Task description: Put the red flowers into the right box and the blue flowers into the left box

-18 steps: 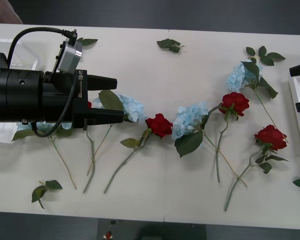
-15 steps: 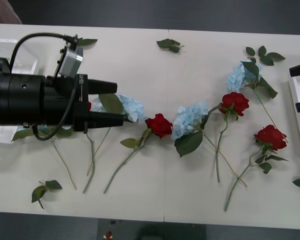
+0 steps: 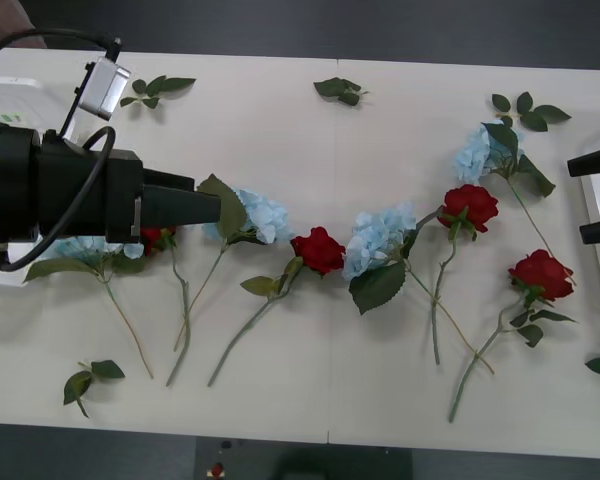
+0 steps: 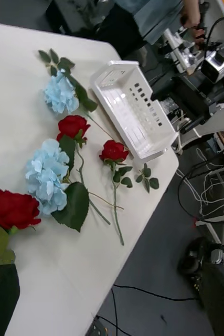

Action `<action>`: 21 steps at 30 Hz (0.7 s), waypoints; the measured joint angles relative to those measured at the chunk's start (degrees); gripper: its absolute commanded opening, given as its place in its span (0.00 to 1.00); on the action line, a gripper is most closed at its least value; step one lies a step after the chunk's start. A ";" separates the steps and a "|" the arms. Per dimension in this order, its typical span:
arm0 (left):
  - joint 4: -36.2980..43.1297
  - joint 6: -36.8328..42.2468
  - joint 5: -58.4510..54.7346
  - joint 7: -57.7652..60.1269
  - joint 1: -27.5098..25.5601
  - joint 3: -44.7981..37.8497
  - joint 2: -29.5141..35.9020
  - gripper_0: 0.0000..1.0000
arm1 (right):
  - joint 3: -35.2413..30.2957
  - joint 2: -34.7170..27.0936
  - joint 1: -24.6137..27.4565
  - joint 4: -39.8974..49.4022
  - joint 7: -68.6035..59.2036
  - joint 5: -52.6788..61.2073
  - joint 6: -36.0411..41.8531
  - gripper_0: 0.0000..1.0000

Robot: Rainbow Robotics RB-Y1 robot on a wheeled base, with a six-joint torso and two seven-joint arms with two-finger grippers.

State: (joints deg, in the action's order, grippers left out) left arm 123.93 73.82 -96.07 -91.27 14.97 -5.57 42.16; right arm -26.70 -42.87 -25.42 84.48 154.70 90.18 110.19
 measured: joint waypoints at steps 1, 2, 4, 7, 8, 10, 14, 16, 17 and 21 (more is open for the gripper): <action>0.66 0.29 0.37 1.32 0.37 0.08 0.68 1.00 | 0.27 -0.05 0.08 -0.02 0.00 -0.03 0.00 1.00; 1.18 0.46 0.80 2.66 0.65 0.20 1.48 1.00 | 0.65 -0.06 0.08 -0.03 0.00 -0.37 0.00 1.00; 2.13 1.10 2.85 7.63 0.85 0.57 3.22 1.00 | 1.48 -0.06 0.07 -0.03 0.00 -2.58 -0.16 1.00; 2.85 3.77 6.39 20.21 0.85 0.93 5.39 1.00 | 2.54 -0.07 0.07 -0.04 0.00 -5.20 -1.72 1.00; 2.88 4.80 7.35 23.23 0.85 0.93 5.86 1.00 | 2.81 -0.09 0.07 -0.04 0.00 -5.82 -2.21 1.00; 2.91 6.98 9.91 26.73 0.84 0.92 6.63 1.00 | 3.30 -0.22 0.07 -0.04 0.00 -7.55 -3.13 1.00; 3.23 10.03 14.94 32.49 0.84 0.87 7.98 1.00 | 4.07 -0.98 0.07 -0.05 0.00 -11.50 -6.00 1.00; 3.35 10.61 16.77 39.10 0.84 0.87 8.57 1.00 | 4.43 -1.45 0.07 -0.05 -0.05 -13.54 -7.20 1.00; 3.37 10.75 17.53 42.12 0.84 0.87 8.80 1.00 | 4.59 -1.64 0.07 -0.05 -0.26 -14.52 -7.74 1.00; 3.45 11.61 20.92 46.90 0.82 0.87 9.33 1.00 | 5.43 -1.84 0.07 -0.06 -6.15 -19.13 -10.66 1.00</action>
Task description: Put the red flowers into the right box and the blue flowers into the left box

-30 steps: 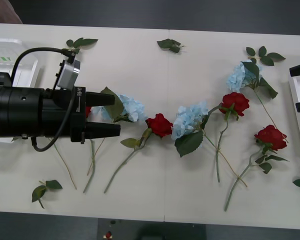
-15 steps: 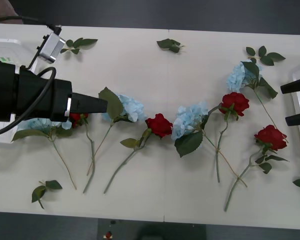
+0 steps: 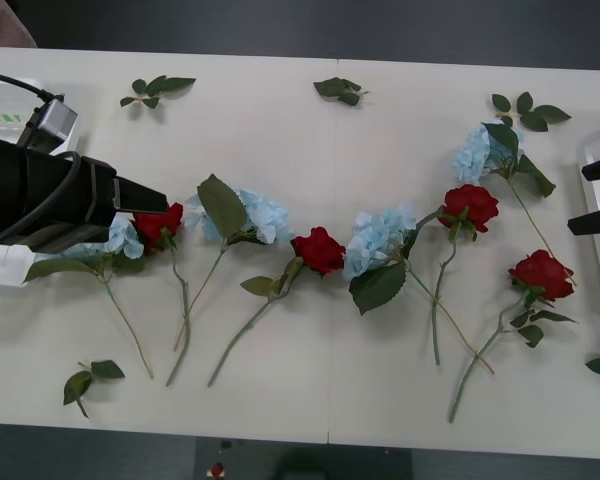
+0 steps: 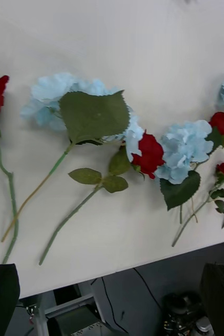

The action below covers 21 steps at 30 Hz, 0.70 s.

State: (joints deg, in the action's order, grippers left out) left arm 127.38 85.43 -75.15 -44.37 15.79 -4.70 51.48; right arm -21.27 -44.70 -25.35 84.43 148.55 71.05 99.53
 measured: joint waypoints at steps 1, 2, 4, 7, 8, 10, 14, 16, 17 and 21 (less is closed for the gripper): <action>0.05 0.72 1.18 0.33 0.00 0.00 0.00 1.00 | 0.36 0.00 0.00 0.00 -2.66 -1.19 -0.78 1.00; 0.08 1.40 2.29 1.16 0.00 0.00 0.00 1.00 | 0.85 0.00 0.00 0.00 -5.51 -2.45 -1.70 1.00; 0.17 2.40 4.91 4.40 0.00 0.01 0.00 1.00 | 2.11 0.00 0.00 -0.01 -9.76 -4.75 -3.34 1.00; 0.32 2.94 8.81 9.93 -0.01 0.54 0.00 1.00 | 4.47 0.00 0.00 -0.01 -12.80 -7.87 -5.66 1.00; 0.33 2.94 9.93 10.59 -0.01 1.11 0.00 1.00 | 5.27 0.00 0.00 -0.01 -13.84 -8.63 -6.42 1.00; 0.33 2.94 12.47 10.68 -0.02 2.99 0.01 1.00 | 7.01 0.00 -0.01 -0.01 -17.24 -10.13 -7.85 1.00; 0.35 2.94 17.86 10.68 -0.54 7.54 0.03 1.00 | 10.62 0.00 -0.04 -0.01 -26.76 -12.21 -10.86 1.00; 0.36 2.94 21.03 10.68 -1.59 9.52 0.03 1.00 | 12.67 0.00 -0.05 -0.01 -30.28 -12.86 -12.86 1.00; 0.36 2.93 22.55 10.69 -2.23 10.39 0.03 1.00 | 13.77 0.00 -0.05 -0.01 -31.88 -13.03 -14.07 1.00; 0.35 2.85 25.25 10.72 -4.60 12.22 0.03 1.00 | 17.66 0.00 -0.06 -0.01 -40.34 -13.77 -18.50 1.00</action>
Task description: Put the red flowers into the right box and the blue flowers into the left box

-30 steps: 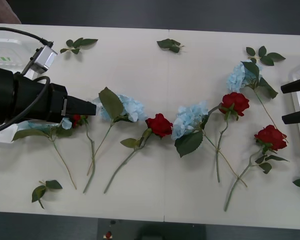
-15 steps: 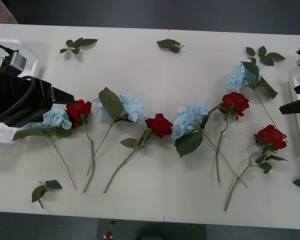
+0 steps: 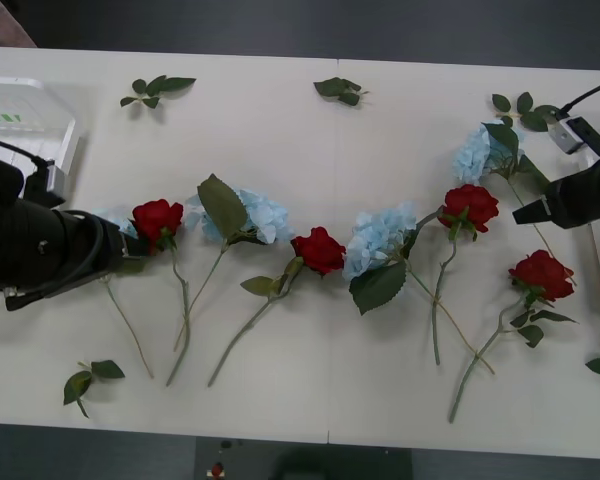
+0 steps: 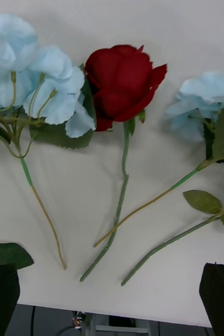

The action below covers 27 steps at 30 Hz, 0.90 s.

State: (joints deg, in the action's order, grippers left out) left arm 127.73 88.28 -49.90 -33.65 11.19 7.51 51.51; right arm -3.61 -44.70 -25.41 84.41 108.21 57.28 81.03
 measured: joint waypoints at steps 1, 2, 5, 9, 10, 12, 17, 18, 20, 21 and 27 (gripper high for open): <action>-0.07 -0.03 0.18 0.03 -0.53 0.08 0.00 1.00 | 0.96 0.00 -0.01 0.00 -2.05 -0.82 -1.15 1.00; -0.27 -0.08 0.21 0.06 -0.96 0.06 0.00 1.00 | 1.89 0.00 -0.02 0.00 -3.57 -1.70 -2.31 1.00; -1.72 -0.69 0.21 0.22 -1.46 0.06 0.00 1.00 | 4.54 0.00 -0.03 0.00 -6.48 -3.73 -5.75 1.00; -4.65 -1.95 0.21 0.28 -1.45 0.06 0.00 1.00 | 7.20 0.00 -0.04 -0.02 -10.75 -6.77 -8.97 1.00; -5.38 -2.16 0.21 0.28 -1.45 0.06 0.00 1.00 | 7.55 0.00 -0.05 -0.15 -12.12 -7.32 -9.64 1.00; -6.75 -2.43 0.21 0.28 -1.45 0.06 0.00 1.00 | 7.90 0.01 -0.37 -1.25 -13.78 -7.61 -10.48 1.00; -10.06 -2.45 0.20 0.27 -1.45 0.11 0.00 1.00 | 7.88 0.75 -3.64 -8.57 -13.79 -8.13 -12.56 1.00; -10.63 -2.55 0.20 0.26 -1.45 0.24 0.00 1.00 | 7.87 1.16 -4.37 -10.08 -13.79 -8.72 -12.93 1.00; -11.94 -3.98 0.47 0.26 -1.38 1.12 0.00 1.00 | 7.86 2.02 -5.61 -12.29 -13.79 -9.53 -13.57 1.00; -12.61 -4.90 1.11 0.26 -1.25 2.03 0.00 1.00 | 7.86 2.36 -6.07 -13.05 -13.79 -9.74 -13.87 1.00; -17.51 -8.42 2.93 0.24 0.93 7.74 0.00 1.00 | 9.10 3.29 -7.27 -16.59 -13.78 -11.62 -19.44 1.00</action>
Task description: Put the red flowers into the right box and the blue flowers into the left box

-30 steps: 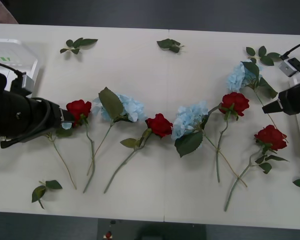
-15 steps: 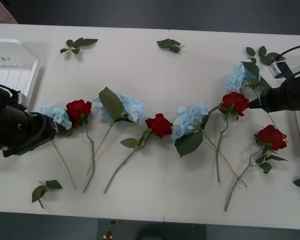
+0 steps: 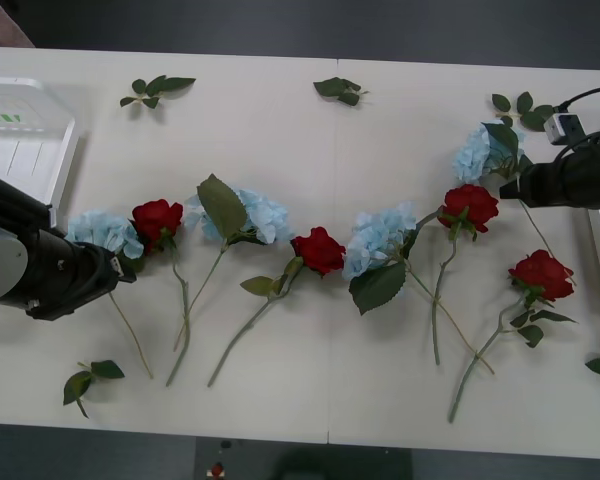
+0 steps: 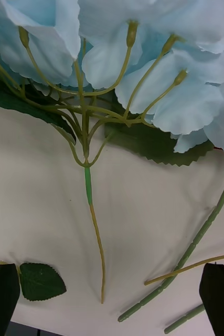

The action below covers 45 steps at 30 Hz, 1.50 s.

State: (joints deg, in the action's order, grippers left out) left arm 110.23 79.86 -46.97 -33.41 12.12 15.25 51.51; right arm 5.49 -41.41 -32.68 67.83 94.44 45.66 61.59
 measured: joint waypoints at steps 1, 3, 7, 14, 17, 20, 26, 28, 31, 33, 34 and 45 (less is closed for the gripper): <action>-0.63 -0.35 0.01 -0.02 0.28 0.38 0.00 1.00 | 0.79 0.00 0.00 -0.49 0.00 -0.18 -1.05 1.00; -1.74 -1.07 0.43 -0.03 0.75 0.98 0.00 1.00 | 2.63 0.00 -0.01 -1.73 0.00 -0.55 -3.00 1.00; -4.43 -3.40 1.32 -0.05 1.61 2.27 0.00 1.00 | 5.67 0.00 -0.01 -3.84 0.01 -1.18 -5.35 1.00; -10.21 -8.03 1.31 -0.13 3.88 5.77 0.00 1.00 | 6.14 0.01 -0.01 -4.62 0.07 -2.37 -5.35 1.00; -12.58 -9.57 1.32 -0.30 5.41 8.11 0.00 1.00 | 6.14 0.01 -0.01 -4.84 0.08 -2.38 -5.35 0.82; -14.23 -10.51 1.40 -0.50 6.62 9.89 0.00 1.00 | 6.14 0.03 -0.01 -4.96 0.08 -2.47 -5.35 0.44; -17.16 -11.29 2.67 -0.94 8.68 12.66 0.00 1.00 | 6.12 0.37 -0.01 -5.00 0.08 -3.29 -5.35 0.01; -18.01 -12.28 2.67 -1.07 9.02 13.23 0.00 1.00 | 6.08 0.80 -0.01 -5.02 0.08 -3.29 -5.35 0.00; -18.60 -12.52 2.67 -1.10 9.03 13.32 0.00 1.00 | 6.01 1.52 -0.01 -5.08 0.08 -3.29 -5.35 0.00; -18.99 -12.52 2.67 -1.19 9.03 13.32 0.00 1.00 | 6.01 1.88 -0.01 -5.09 0.08 -3.29 -5.35 0.00; -19.17 -12.53 2.67 -1.26 9.03 13.32 0.00 1.00 | 6.01 1.96 -0.01 -5.09 0.08 -3.29 -5.35 0.00; -21.10 -14.17 2.67 -1.83 9.03 13.32 0.00 0.51 | 0.93 1.96 -0.01 -3.78 1.77 -2.75 -4.99 0.00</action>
State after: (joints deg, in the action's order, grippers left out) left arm 89.12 65.69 -44.30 -35.23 21.15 28.57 51.51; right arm 6.42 -39.45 -32.69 64.05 96.20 42.91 56.60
